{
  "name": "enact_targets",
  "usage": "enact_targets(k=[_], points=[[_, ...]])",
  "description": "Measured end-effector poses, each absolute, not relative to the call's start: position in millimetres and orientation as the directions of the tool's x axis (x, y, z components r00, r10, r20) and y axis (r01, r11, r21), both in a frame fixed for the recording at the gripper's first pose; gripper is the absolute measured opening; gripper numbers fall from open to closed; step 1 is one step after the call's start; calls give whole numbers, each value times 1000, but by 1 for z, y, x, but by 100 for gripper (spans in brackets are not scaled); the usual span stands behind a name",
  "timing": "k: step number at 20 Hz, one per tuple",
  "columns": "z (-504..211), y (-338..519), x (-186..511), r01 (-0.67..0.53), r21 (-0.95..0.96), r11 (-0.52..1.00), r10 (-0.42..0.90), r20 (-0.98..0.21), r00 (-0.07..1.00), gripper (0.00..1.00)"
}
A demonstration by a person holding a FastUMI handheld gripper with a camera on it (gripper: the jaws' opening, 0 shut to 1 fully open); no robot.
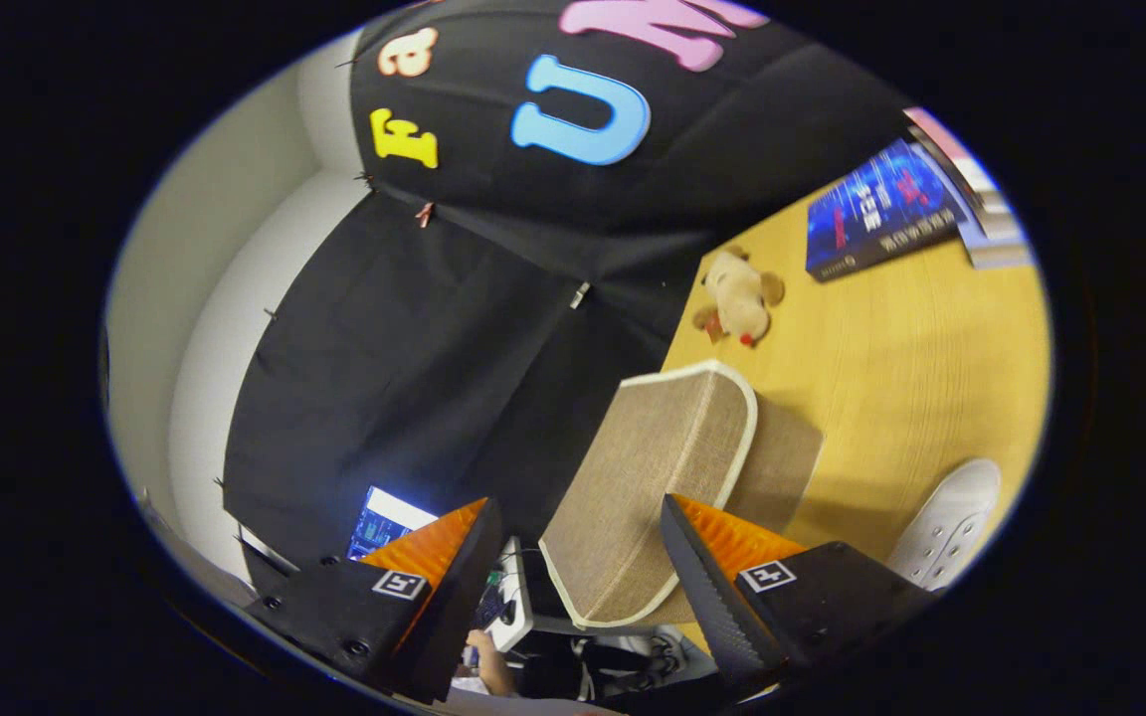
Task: Open the storage box then place both shoes into the box .Put the left shoe in first, then the right shoe, with the right side of both shoes facing outward in a uniform manner.
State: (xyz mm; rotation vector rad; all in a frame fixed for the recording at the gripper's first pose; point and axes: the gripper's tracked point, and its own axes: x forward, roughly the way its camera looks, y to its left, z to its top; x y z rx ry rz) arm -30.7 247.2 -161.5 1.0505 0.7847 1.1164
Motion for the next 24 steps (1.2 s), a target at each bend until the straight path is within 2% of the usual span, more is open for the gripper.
enact_targets(k=[4,9,16,18,19,22,24], points=[[-204,272,-39,-204,978,42,982,-3,190,98],[-225,293,-50,-62,996,-66,991,73,109,96],[-230,307,-60,19,982,-190,980,188,62,96],[-232,309,-62,74,975,-211,977,209,40,70],[-231,311,-67,97,973,-211,977,210,25,69],[-234,308,-68,65,979,-194,981,192,38,20],[-218,304,-72,32,979,-201,979,199,48,5]])
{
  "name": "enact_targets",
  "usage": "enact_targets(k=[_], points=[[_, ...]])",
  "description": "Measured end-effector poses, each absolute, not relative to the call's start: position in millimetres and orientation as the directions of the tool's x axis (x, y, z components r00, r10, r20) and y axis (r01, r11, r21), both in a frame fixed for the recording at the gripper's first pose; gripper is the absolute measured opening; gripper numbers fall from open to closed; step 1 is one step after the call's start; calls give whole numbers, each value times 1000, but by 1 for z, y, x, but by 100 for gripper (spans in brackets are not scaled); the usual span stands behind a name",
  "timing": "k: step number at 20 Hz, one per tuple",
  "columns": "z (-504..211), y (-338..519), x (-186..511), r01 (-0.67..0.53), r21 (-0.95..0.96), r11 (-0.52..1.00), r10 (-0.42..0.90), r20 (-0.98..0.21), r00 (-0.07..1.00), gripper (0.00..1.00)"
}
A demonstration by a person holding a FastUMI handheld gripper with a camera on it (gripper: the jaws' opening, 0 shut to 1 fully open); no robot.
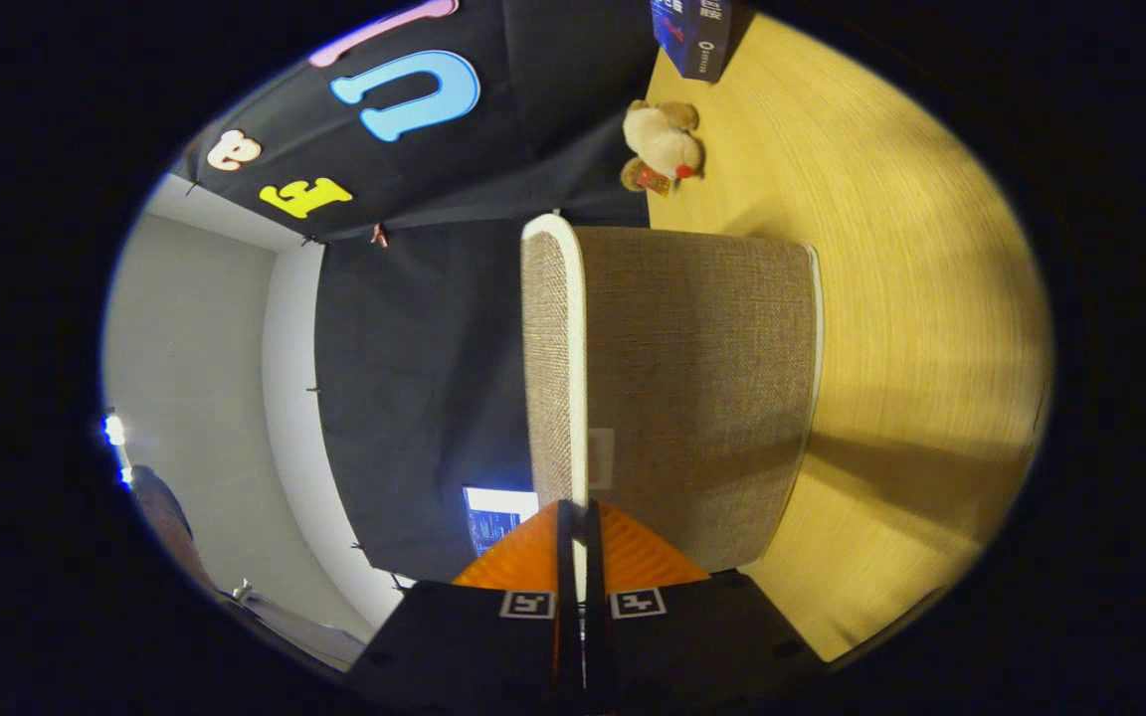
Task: Open the storage box then place both shoes into the box .Put the left shoe in first, then the right shoe, with the right side of both shoes facing outward in a uniform manner.
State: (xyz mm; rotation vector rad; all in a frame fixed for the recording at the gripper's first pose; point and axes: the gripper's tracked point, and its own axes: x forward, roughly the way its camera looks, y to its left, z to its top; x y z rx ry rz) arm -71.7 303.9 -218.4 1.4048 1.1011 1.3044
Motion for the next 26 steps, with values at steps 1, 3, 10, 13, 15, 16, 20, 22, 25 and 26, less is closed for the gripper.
enact_targets(k=[1,3,10,13,15,16,20,22,25,26], points=[[-212,301,-72,20,979,-204,978,203,50,5],[-192,300,-68,5,975,-220,973,219,75,5],[-119,304,-61,-186,973,-135,972,166,167,5],[-75,320,-59,-275,957,-92,970,149,193,6],[-42,338,-58,-342,938,-50,970,127,208,6],[-29,347,-57,-372,928,-28,972,112,209,6],[16,399,-53,-443,896,45,971,65,230,6],[29,424,-53,-452,890,62,970,53,238,6],[39,454,-50,-455,886,96,957,44,287,6],[39,468,-49,-457,882,114,954,31,298,9]])
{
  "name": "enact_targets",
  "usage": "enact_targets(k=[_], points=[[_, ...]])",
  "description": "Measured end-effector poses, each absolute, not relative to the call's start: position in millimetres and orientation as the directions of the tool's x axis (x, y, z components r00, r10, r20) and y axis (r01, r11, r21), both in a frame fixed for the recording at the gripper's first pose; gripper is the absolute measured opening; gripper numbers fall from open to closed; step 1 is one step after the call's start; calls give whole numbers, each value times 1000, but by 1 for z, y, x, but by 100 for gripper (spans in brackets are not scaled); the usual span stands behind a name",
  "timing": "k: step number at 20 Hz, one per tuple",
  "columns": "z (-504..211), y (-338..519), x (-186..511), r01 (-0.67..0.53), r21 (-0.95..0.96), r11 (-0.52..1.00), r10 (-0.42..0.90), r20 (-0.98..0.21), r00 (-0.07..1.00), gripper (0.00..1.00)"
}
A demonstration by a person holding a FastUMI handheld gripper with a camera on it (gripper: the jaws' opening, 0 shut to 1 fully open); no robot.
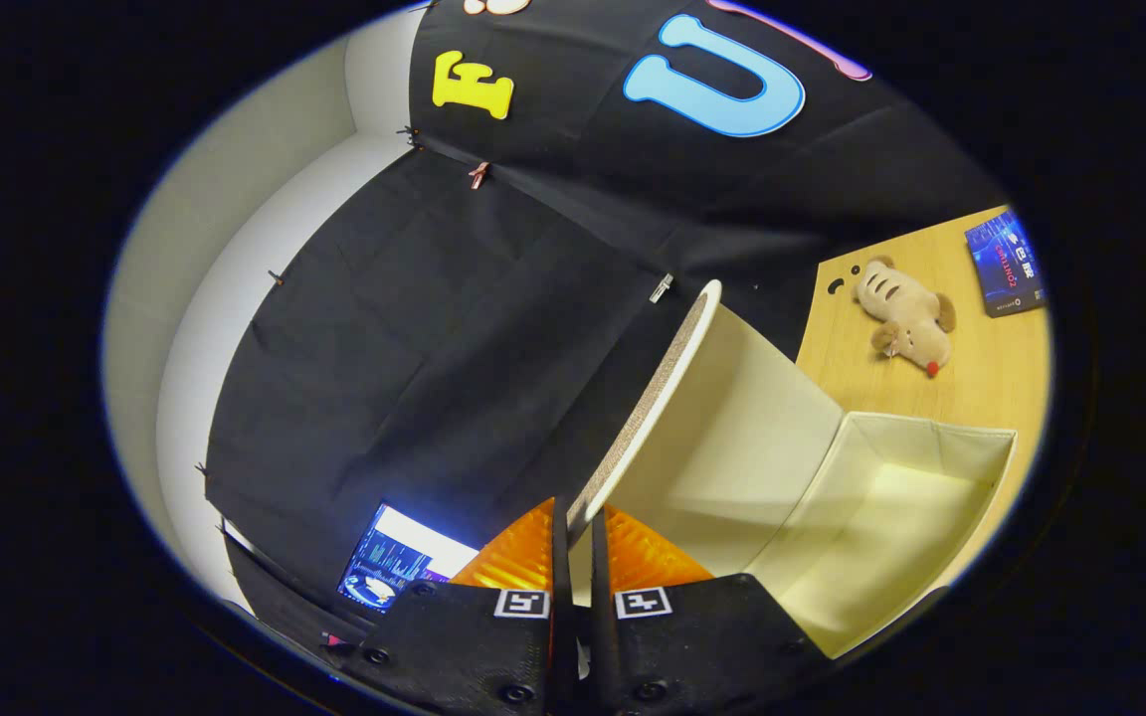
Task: Open the storage box then place both shoes into the box .Put the left shoe in first, then the right shoe, with the right side of both shoes facing outward in a uniform manner.
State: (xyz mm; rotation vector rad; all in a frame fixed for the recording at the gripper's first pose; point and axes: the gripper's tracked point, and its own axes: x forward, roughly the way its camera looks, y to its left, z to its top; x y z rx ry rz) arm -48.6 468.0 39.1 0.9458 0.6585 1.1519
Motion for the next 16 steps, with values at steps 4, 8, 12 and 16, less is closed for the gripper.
enact_targets(k=[4,8,12,16], points=[[38,506,-56,-458,879,135,957,4,291,12],[43,512,-58,-486,860,153,957,-6,290,57],[22,504,-50,-483,841,245,943,-89,322,97],[6,462,-39,-492,801,342,905,-139,402,97]])
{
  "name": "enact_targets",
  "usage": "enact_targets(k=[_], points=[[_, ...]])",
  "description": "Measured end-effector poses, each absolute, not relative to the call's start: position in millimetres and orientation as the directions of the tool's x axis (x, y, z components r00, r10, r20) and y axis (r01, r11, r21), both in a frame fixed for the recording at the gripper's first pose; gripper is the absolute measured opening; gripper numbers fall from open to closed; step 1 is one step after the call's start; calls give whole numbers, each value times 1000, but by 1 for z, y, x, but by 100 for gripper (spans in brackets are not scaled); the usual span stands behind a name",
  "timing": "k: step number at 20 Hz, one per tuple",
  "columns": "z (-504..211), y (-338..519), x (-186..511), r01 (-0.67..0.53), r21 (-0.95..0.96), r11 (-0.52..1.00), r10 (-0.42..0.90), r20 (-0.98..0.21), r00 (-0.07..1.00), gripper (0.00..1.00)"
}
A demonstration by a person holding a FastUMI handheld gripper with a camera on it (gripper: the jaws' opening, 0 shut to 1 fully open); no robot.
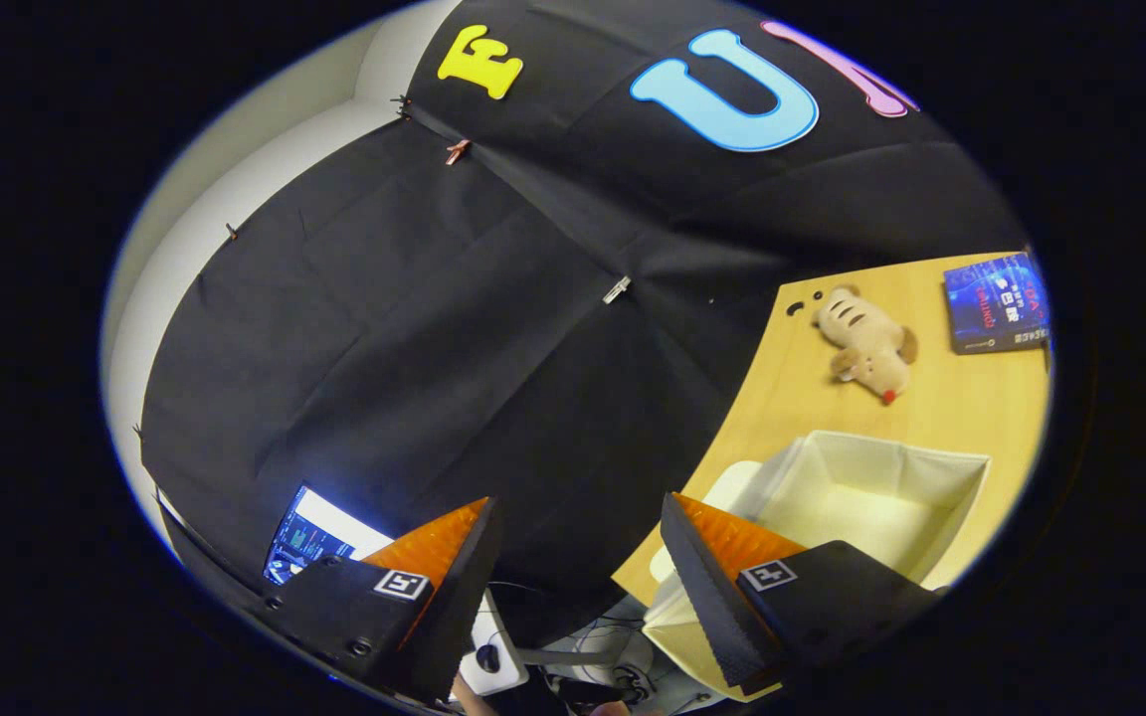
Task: Open the storage box then place both shoes into the box .Put the left shoe in first, then the right shoe, with the right side of both shoes facing outward in a uniform manner.
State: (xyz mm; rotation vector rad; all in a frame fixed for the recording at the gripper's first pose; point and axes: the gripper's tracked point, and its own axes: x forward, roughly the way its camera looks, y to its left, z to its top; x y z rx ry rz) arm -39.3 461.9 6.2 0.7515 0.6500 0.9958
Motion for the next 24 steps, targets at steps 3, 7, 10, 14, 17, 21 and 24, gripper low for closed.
enact_targets(k=[3,7,10,14,17,21,24], points=[[-11,410,-29,-481,755,446,855,-200,478,97],[-43,326,-22,-400,714,574,767,-298,569,98],[-86,258,-27,-296,678,673,678,-405,613,98],[-163,172,-43,-151,612,776,560,-559,611,98],[-217,133,-51,-82,543,836,485,-660,574,98],[-283,106,-66,-54,475,878,439,-758,482,97],[-318,111,-74,-77,471,879,459,-790,406,97]])
